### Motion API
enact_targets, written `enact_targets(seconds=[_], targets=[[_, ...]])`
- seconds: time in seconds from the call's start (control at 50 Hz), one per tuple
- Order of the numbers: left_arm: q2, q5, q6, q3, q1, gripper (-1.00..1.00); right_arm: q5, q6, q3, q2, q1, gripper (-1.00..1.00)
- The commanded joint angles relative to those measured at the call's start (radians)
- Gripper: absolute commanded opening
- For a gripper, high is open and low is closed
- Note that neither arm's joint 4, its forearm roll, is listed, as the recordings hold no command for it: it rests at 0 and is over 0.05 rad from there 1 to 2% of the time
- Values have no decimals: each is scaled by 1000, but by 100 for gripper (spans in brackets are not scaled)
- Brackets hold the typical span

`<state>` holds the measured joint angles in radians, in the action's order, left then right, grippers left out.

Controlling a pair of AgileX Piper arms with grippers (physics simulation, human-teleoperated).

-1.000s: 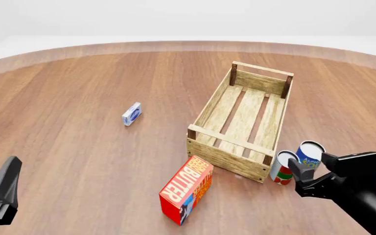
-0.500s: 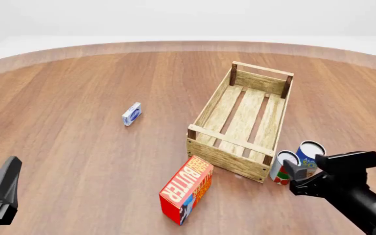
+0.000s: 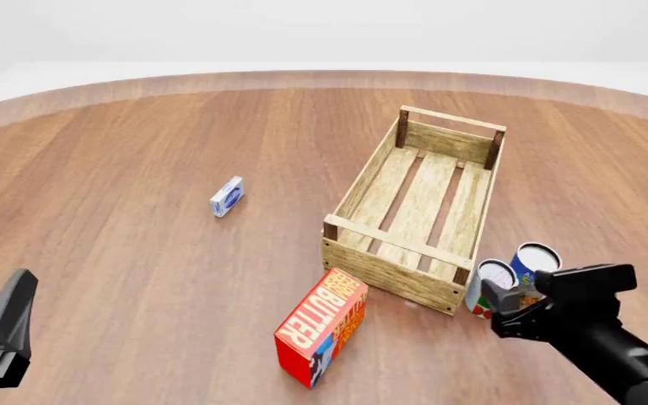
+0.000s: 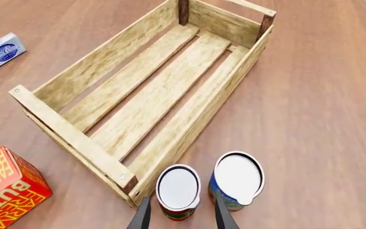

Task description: Pick up the tomato sauce, and put it in the wooden tray.

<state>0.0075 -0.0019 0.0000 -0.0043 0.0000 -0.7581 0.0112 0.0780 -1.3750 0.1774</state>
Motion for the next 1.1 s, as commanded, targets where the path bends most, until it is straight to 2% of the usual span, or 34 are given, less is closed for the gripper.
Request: enact_targets(seconds=[0.02, 0.72, 1.1], targets=[[0, 0, 0, 0, 0, 100, -50, -7, -4, -55, 0, 100], [0, 0, 0, 0, 0, 100, -165, -18, 6, -209, 7, 100], [0, 0, 0, 0, 0, 100, -172, -18, 22, -240, 8, 100]])
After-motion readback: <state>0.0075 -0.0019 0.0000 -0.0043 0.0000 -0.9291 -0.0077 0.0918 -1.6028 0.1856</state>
